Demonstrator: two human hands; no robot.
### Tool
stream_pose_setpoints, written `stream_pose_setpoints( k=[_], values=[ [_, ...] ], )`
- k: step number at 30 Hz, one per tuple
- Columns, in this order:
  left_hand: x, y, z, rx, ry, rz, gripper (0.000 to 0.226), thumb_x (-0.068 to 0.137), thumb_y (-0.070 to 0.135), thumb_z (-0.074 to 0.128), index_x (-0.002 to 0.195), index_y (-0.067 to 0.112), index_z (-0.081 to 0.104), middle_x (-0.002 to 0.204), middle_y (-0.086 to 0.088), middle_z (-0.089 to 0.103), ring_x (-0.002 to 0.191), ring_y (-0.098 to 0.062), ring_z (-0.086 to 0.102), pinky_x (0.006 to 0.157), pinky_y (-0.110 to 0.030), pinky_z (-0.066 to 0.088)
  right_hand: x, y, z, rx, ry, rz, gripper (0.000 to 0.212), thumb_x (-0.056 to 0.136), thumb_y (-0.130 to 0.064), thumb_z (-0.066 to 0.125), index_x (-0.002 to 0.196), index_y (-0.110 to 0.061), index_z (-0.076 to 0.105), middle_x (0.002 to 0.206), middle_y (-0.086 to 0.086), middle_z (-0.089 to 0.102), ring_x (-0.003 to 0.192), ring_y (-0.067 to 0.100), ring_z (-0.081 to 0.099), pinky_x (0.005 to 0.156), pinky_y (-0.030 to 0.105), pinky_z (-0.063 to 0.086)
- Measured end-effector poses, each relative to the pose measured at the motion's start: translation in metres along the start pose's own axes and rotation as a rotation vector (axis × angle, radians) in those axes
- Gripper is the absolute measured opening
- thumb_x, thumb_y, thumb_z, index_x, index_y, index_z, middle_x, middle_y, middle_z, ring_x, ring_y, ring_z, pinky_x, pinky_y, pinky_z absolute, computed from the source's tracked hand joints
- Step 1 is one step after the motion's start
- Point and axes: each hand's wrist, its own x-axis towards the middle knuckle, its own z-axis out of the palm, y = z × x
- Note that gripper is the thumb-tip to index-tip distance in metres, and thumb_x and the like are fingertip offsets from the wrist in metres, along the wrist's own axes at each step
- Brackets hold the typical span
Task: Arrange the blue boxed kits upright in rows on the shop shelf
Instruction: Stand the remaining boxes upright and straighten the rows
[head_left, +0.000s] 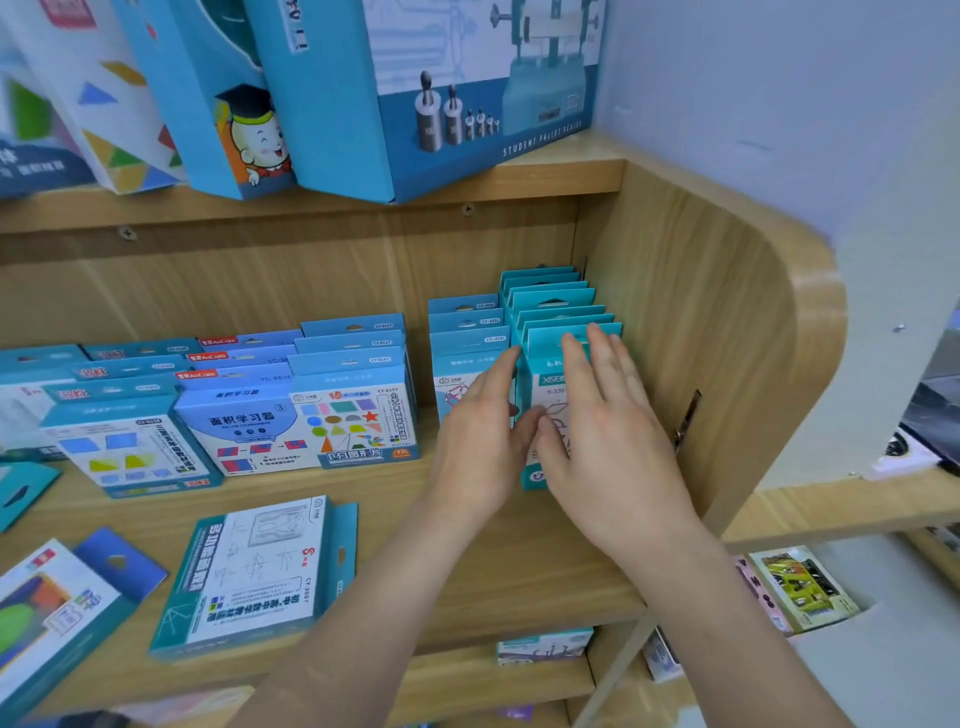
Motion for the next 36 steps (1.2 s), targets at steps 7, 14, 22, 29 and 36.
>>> stream_pose_setpoints(
  k=[7, 14, 22, 29, 36],
  values=[
    [-0.02, -0.01, -0.026, 0.027, -0.007, 0.009, 0.049, 0.09, 0.019, 0.062, 0.136, 0.022, 0.045, 0.13, 0.006, 0.054, 0.098, -0.006, 0.061, 0.086, -0.032, 0.052, -0.016, 0.001, 0.007, 0.163, 0.153, -0.083, 0.055, 0.091, -0.014, 0.055, 0.142, -0.011, 0.037, 0.145, 0.01, 0.04, 0.136, 0.022, 0.033, 0.112, 0.037, 0.031],
    [-0.095, -0.075, -0.102, 0.181, 0.048, -0.255, 0.025, 0.087, 0.006, 0.058, 0.107, 0.019, 0.068, 0.113, 0.01, 0.064, 0.1, -0.009, 0.06, 0.085, -0.025, 0.05, -0.026, -0.023, 0.044, 0.34, 0.032, -0.165, 0.051, 0.087, -0.01, 0.058, 0.136, -0.011, 0.046, 0.136, 0.007, 0.05, 0.126, 0.022, 0.042, 0.106, 0.024, 0.027],
    [-0.154, -0.122, -0.117, 0.619, -0.164, -0.563, 0.058, 0.094, 0.047, 0.039, 0.146, 0.024, 0.028, 0.157, -0.009, 0.018, 0.145, -0.025, 0.011, 0.116, -0.04, 0.013, -0.03, -0.062, 0.09, 0.383, -0.378, -0.092, 0.06, 0.091, -0.022, 0.055, 0.146, -0.017, 0.032, 0.141, 0.006, 0.048, 0.129, 0.022, 0.041, 0.104, 0.023, 0.026],
    [-0.166, -0.107, -0.108, 0.81, -0.255, -0.558, 0.075, 0.084, 0.063, 0.013, 0.144, 0.021, 0.032, 0.152, -0.014, 0.03, 0.141, -0.03, 0.026, 0.106, -0.047, 0.037, -0.041, -0.088, 0.119, 0.401, -0.678, -0.104, 0.06, 0.094, -0.033, 0.051, 0.147, -0.024, 0.025, 0.142, -0.001, 0.047, 0.131, 0.019, 0.037, 0.101, 0.025, 0.031],
    [-0.189, -0.103, -0.117, 0.74, -0.22, -0.464, 0.072, 0.057, 0.058, 0.073, 0.116, 0.019, 0.061, 0.124, -0.006, 0.064, 0.117, -0.022, 0.059, 0.071, -0.03, 0.057, -0.033, -0.099, 0.137, 0.611, -0.603, 0.039, 0.053, 0.087, -0.026, 0.06, 0.136, -0.03, 0.037, 0.126, -0.005, 0.06, 0.113, 0.018, 0.055, 0.088, 0.029, 0.045]
  ],
)
